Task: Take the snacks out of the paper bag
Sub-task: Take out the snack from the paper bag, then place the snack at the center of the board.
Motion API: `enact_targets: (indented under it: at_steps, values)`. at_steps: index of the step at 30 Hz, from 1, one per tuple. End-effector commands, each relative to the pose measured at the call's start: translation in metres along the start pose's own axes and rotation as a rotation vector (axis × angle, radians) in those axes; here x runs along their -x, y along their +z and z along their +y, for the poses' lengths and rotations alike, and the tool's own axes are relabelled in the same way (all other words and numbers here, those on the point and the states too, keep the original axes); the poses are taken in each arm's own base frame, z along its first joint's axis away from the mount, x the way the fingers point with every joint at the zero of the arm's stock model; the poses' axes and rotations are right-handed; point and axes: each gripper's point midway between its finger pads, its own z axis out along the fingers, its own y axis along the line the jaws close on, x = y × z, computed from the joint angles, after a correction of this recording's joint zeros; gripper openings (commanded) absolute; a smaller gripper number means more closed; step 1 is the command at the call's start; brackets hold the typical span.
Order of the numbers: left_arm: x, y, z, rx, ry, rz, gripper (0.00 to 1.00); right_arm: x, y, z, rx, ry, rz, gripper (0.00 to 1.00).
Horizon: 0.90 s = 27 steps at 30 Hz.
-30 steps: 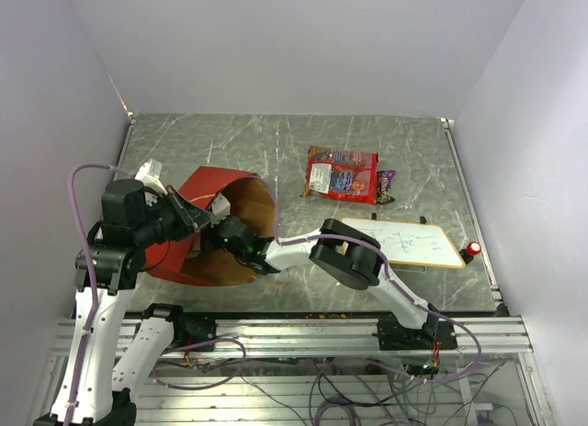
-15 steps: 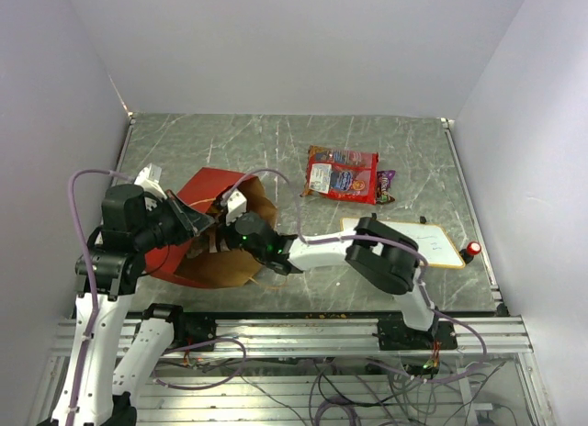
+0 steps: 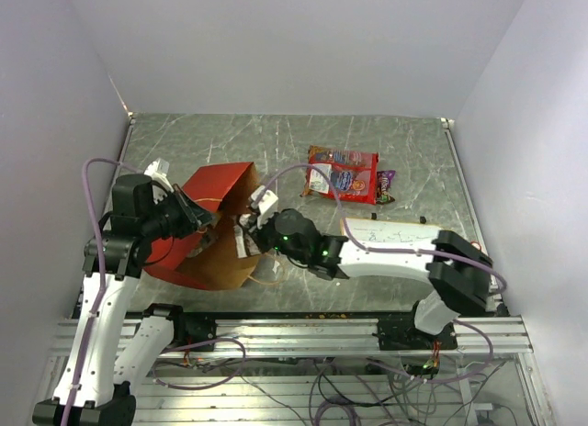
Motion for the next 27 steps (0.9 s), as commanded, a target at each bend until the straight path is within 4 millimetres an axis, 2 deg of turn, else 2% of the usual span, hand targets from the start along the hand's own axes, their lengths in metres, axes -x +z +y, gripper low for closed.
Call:
enact_targets:
  at_steps: [1,10,15,20,23,25,27]
  values:
    - [0.005,0.004,-0.005,-0.028,0.068,0.0,0.07,0.007,-0.039,-0.012,0.002,-0.081,0.006,0.0]
    - [0.003,0.016,-0.005,-0.053,0.029,0.017,0.07,0.029,-0.094,-0.026,-0.026,-0.045,-0.015,0.0]
    - [0.006,0.02,-0.002,-0.03,0.034,0.029,0.07,0.053,-0.121,-0.054,-0.152,-0.09,-0.066,0.0]
    - [0.005,0.021,0.002,-0.01,0.018,0.027,0.07,0.085,-0.144,-0.097,-0.371,-0.231,-0.093,0.0]
    - [0.003,0.023,0.004,-0.009,0.013,0.031,0.07,0.097,-0.157,-0.131,-0.489,-0.331,-0.077,0.0]
    - [0.004,0.022,0.003,-0.008,0.022,0.037,0.07,0.098,-0.162,-0.163,-0.541,-0.338,-0.051,0.0]
    - [0.008,0.019,0.001,0.001,0.041,0.025,0.07,0.095,-0.168,-0.205,-0.606,-0.297,-0.022,0.0]
